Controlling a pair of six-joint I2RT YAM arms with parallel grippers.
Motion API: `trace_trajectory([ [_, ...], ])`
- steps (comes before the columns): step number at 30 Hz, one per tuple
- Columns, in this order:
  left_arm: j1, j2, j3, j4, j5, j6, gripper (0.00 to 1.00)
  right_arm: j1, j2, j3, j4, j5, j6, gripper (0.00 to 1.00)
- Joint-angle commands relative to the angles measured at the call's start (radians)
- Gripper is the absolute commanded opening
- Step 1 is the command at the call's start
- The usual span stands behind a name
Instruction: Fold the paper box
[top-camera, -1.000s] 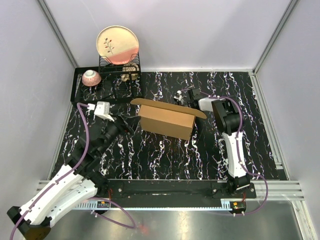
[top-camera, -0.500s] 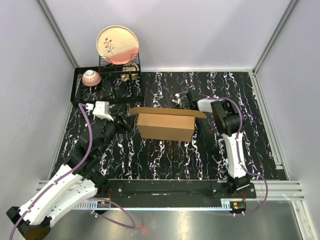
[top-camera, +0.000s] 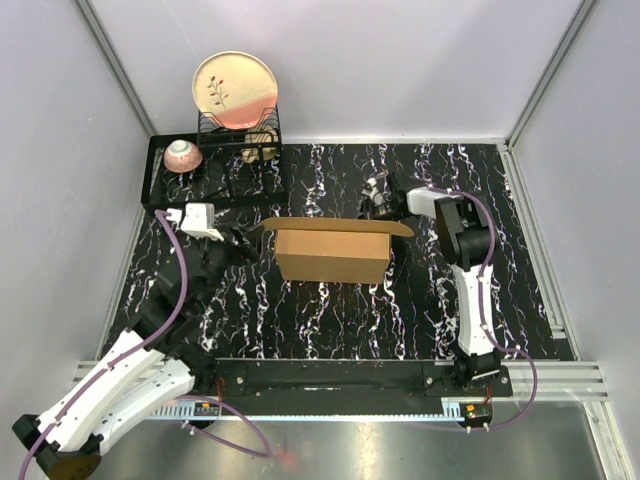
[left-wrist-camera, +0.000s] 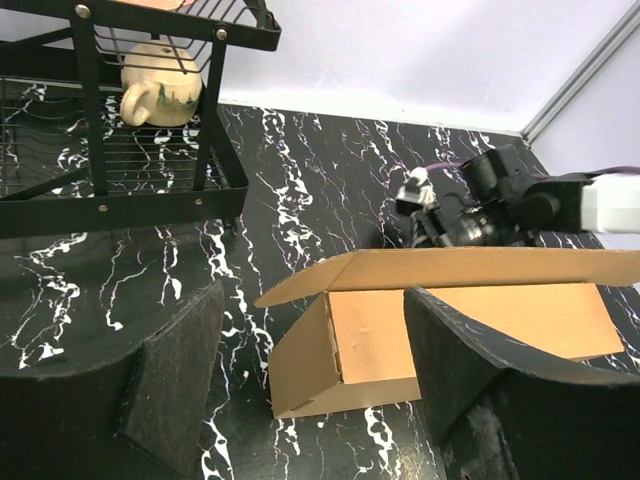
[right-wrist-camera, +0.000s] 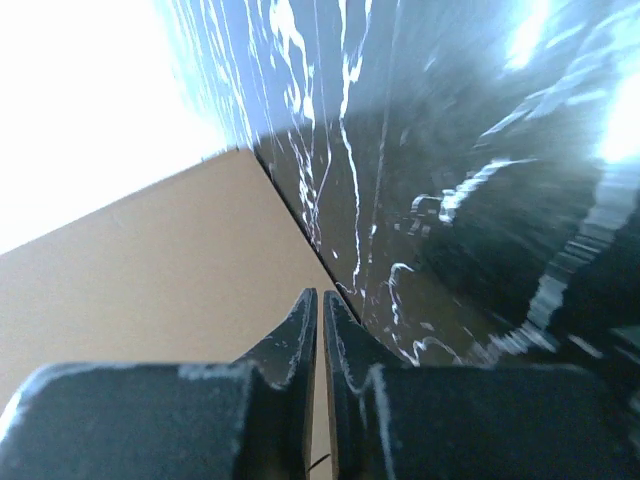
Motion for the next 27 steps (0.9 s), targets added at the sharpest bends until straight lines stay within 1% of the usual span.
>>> trace_trajectory([
  [1, -0.003, -0.034, 0.017, 0.041, -0.054, 0.033, 0.76, -0.129, -0.105, 0.175, -0.014, 0.186, 0.109, 0.12],
  [3, -0.003, -0.037, 0.022, 0.043, -0.06, 0.033, 0.76, -0.173, -0.111, 0.232, -0.017, 0.24, 0.152, 0.12],
  [4, -0.001, -0.034, 0.027, 0.04, -0.062, 0.031, 0.76, -0.192, -0.113, 0.297, -0.028, 0.302, 0.198, 0.12],
  [5, -0.003, -0.034, 0.037, 0.038, -0.062, 0.033, 0.76, -0.233, -0.131, 0.327, -0.033, 0.341, 0.217, 0.13],
  [6, -0.001, -0.031, 0.042, 0.032, -0.065, 0.036, 0.76, -0.245, -0.146, 0.359, -0.043, 0.381, 0.225, 0.12],
  [7, -0.003, -0.027, 0.047, 0.029, -0.069, 0.043, 0.76, -0.252, -0.166, 0.435, -0.103, 0.492, 0.2, 0.12],
  [9, -0.001, -0.029, 0.057, 0.029, -0.083, 0.054, 0.76, -0.233, -0.238, 0.52, -0.183, 0.643, 0.142, 0.13],
  [10, -0.003, -0.029, 0.06, 0.03, -0.086, 0.065, 0.77, -0.218, -0.27, 0.565, -0.239, 0.821, 0.116, 0.15],
  [11, -0.001, -0.029, 0.062, 0.035, -0.089, 0.068, 0.76, -0.197, -0.348, 0.567, -0.253, 0.928, 0.069, 0.25],
  [12, -0.003, -0.027, 0.062, 0.043, -0.095, 0.071, 0.77, -0.136, -0.393, 0.523, -0.257, 1.033, 0.044, 0.29],
  [13, -0.001, -0.026, 0.063, 0.046, -0.098, 0.075, 0.77, -0.106, -0.49, 0.478, -0.228, 1.226, -0.007, 0.45],
  [14, -0.003, -0.023, 0.067, 0.046, -0.098, 0.079, 0.77, -0.073, -0.545, 0.418, -0.193, 1.301, -0.028, 0.59],
  [15, -0.003, -0.018, 0.07, 0.049, -0.102, 0.08, 0.77, -0.033, -0.601, 0.28, -0.151, 1.359, -0.044, 0.75],
  [16, -0.003, -0.015, 0.073, 0.047, -0.103, 0.08, 0.77, -0.017, -0.657, 0.202, -0.057, 1.41, -0.061, 0.97],
  [17, -0.003, -0.011, 0.079, 0.046, -0.106, 0.083, 0.77, -0.013, -0.763, 0.13, -0.013, 1.398, -0.059, 1.0],
  [18, -0.003, -0.001, 0.082, 0.041, -0.111, 0.088, 0.77, -0.012, -0.815, -0.006, 0.071, 1.348, -0.058, 1.0],
  [19, -0.003, 0.003, 0.086, 0.038, -0.114, 0.089, 0.77, -0.012, -0.914, -0.071, 0.113, 1.326, -0.052, 1.0],
  [20, -0.001, 0.008, 0.094, 0.035, -0.12, 0.092, 0.77, -0.012, -0.962, -0.135, 0.159, 1.303, -0.041, 1.0],
  [21, -0.001, 0.012, 0.097, 0.034, -0.12, 0.098, 0.77, -0.012, -1.009, -0.25, 0.241, 1.225, -0.03, 1.0],
  [22, -0.001, 0.014, 0.1, 0.034, -0.123, 0.099, 0.77, -0.012, -1.103, -0.3, 0.277, 1.194, -0.013, 1.0],
  [24, -0.001, 0.012, 0.103, 0.037, -0.126, 0.102, 0.78, -0.012, -1.197, -0.408, 0.335, 1.154, 0.028, 1.0],
  [25, -0.001, 0.009, 0.106, 0.04, -0.123, 0.105, 0.79, -0.012, -1.29, -0.441, 0.346, 1.16, 0.071, 1.0],
  [26, -0.001, 0.008, 0.106, 0.043, -0.109, 0.108, 0.79, -0.012, -1.329, -0.458, 0.339, 1.165, 0.083, 1.0],
  [27, 0.002, 0.005, 0.108, 0.044, -0.102, 0.121, 0.79, -0.014, -1.35, -0.44, 0.258, 1.138, 0.059, 1.0],
])
